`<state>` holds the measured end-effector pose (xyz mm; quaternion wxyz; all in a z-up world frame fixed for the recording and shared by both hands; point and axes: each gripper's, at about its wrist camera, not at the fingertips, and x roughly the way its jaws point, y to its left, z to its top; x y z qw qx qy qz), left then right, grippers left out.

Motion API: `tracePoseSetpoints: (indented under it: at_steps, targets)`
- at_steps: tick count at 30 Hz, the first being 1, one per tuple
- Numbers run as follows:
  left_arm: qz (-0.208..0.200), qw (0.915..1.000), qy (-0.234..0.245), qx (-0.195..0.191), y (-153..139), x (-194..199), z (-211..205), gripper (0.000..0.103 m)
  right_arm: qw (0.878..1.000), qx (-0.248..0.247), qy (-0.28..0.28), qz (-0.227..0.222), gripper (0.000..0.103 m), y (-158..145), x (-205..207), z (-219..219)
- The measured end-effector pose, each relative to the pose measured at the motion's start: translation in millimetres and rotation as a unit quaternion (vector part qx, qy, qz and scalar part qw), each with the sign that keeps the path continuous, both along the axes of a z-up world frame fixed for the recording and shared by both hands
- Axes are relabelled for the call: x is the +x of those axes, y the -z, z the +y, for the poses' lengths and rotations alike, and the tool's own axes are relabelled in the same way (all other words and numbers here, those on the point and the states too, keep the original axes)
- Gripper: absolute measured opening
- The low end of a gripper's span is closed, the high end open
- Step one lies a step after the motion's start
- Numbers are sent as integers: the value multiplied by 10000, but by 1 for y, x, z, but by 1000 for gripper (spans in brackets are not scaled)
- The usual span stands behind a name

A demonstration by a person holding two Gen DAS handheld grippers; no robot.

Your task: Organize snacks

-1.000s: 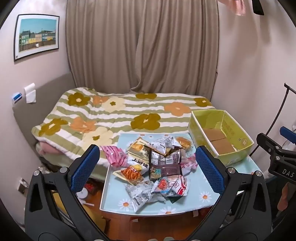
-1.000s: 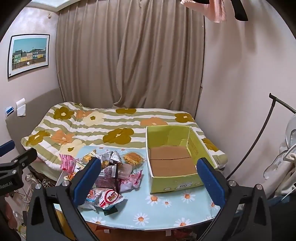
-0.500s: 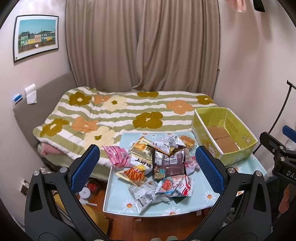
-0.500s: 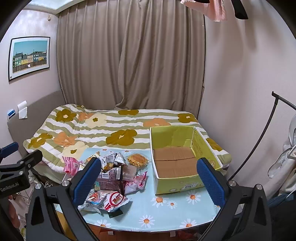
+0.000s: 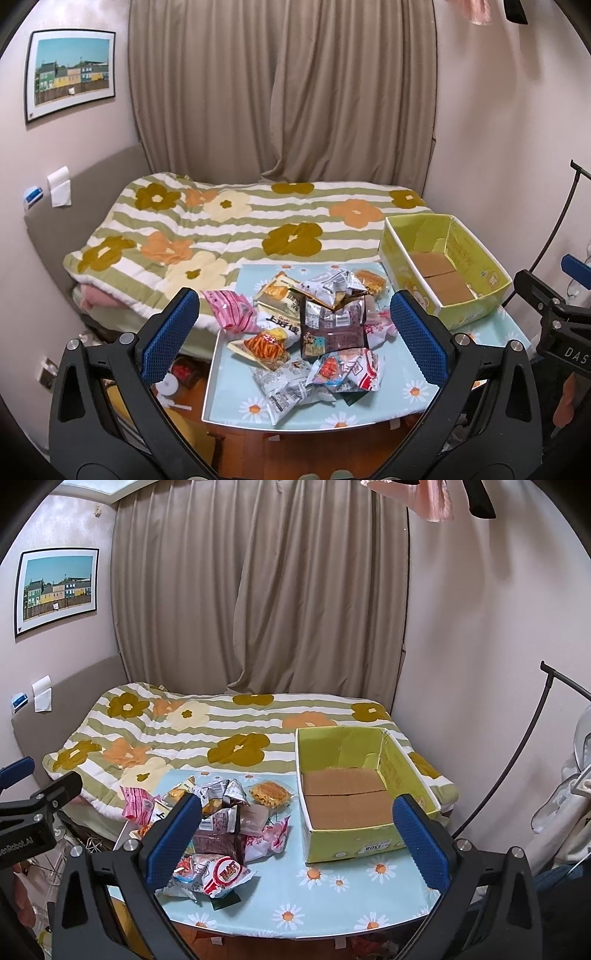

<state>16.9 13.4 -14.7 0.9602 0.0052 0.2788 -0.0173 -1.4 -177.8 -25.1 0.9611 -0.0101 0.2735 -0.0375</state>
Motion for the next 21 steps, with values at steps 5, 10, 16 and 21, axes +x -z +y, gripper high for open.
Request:
tracePoseSetpoints:
  at_steps: [5,10,16,21]
  targets:
    - [-3,10000,4,-64,0,-2,-2,103,10000,16,2,-1,102,2,-2,0]
    - [-98,9999,33,-45,-2,-7,-4,103,10000,36,14,-34,102,2,-2,-1]
    - [-115,9998,81,-133,-4,-10,-7,103,10000,49,12,-26,102,2,-4,-2]
    - [-125,9999,25,-52,-5,-10,-6,103,10000,62,4,-34,102,1,-4,-4]
